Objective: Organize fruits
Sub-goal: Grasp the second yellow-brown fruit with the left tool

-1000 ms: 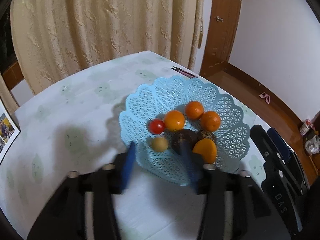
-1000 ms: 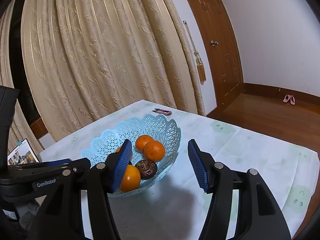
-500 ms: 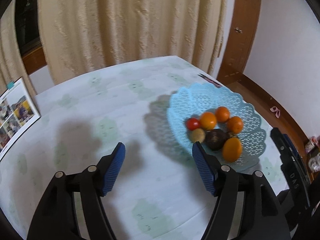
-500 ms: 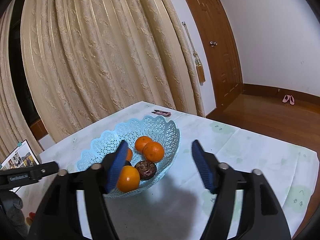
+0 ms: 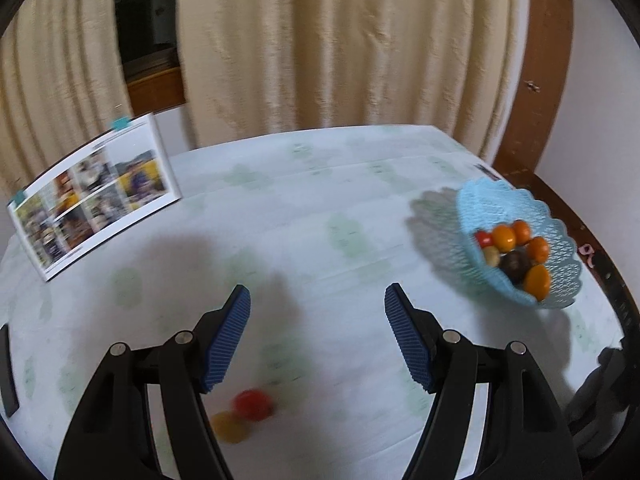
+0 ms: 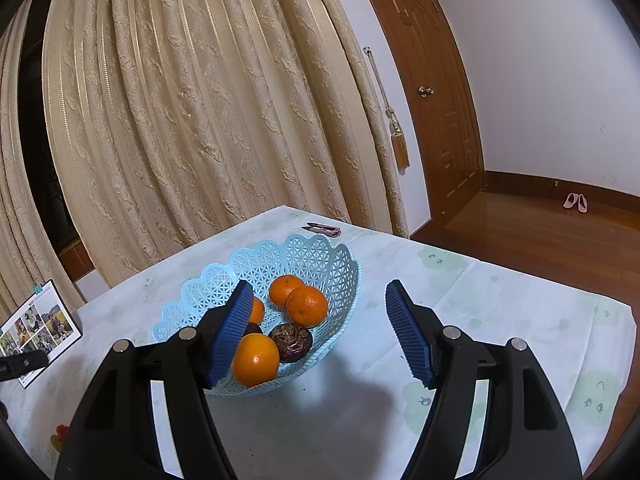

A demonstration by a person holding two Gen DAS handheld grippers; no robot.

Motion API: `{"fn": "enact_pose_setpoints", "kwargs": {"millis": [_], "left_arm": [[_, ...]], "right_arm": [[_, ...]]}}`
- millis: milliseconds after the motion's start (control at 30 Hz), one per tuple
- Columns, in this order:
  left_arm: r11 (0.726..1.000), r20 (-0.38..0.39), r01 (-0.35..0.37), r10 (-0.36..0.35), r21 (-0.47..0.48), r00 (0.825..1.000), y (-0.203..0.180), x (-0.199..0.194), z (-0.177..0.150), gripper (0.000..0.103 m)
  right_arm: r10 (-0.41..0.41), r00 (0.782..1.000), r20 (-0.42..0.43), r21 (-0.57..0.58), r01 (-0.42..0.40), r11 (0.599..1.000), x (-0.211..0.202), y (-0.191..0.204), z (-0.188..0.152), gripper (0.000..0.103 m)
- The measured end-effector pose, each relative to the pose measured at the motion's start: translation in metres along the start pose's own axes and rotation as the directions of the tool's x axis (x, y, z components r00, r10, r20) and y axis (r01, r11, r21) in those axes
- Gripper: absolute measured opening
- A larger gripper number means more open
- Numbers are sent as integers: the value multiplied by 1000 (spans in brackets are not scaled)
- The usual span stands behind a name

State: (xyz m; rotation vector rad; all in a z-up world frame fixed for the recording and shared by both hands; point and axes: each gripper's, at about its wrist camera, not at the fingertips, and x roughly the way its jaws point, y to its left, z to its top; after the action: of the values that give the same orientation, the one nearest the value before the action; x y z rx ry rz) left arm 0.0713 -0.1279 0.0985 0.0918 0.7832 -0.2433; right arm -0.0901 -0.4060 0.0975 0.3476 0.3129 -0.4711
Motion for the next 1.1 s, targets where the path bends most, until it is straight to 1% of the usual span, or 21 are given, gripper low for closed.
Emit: {"fn": "enact_pose_setpoints", "kwargs": {"millis": [100,267,367,533,700,833,900,967,1033,1100], "left_arm": [[999,-9,-34,34,-16,999,19,-7,-12,70],[998,-32,-60,59,-31,998,40,-12,-33,70],[997,-52,-62,59,-39,997,50,-11,-49,70],[997,-80,-53,48,-52,996,57,-7,-68,70],[997,-102,-38,32,-60,994,64,-1,-81,62],[999,-122,-24,18,-49,992,64,5,-89,56],[999,-132,-16,10,-49,991,63,9,-93,50],[999,-138,-10,3,-53,990,64,12,-94,48],[999,-142,-6,-2,-54,990,64,15,-96,45],[998,-146,0,-8,-55,989,64,18,-98,40]], "right_arm": [[-4,1000,-1,3,4,1000,0,0,0,70],[-10,1000,3,-2,10,1000,-1,-1,-1,70],[-18,1000,7,-7,18,1000,-2,0,-1,70],[-30,999,14,-24,31,999,-4,4,-1,70],[-50,998,29,-76,52,996,-8,13,-4,70],[-34,999,20,-82,35,996,-13,18,-5,70],[-14,1000,8,-80,15,997,-16,22,-6,70],[10,1000,-5,-84,-10,996,-17,28,-6,70],[43,999,-19,-94,-45,995,-19,38,-6,70],[85,996,-38,-111,-89,990,-22,49,-6,70]]}}
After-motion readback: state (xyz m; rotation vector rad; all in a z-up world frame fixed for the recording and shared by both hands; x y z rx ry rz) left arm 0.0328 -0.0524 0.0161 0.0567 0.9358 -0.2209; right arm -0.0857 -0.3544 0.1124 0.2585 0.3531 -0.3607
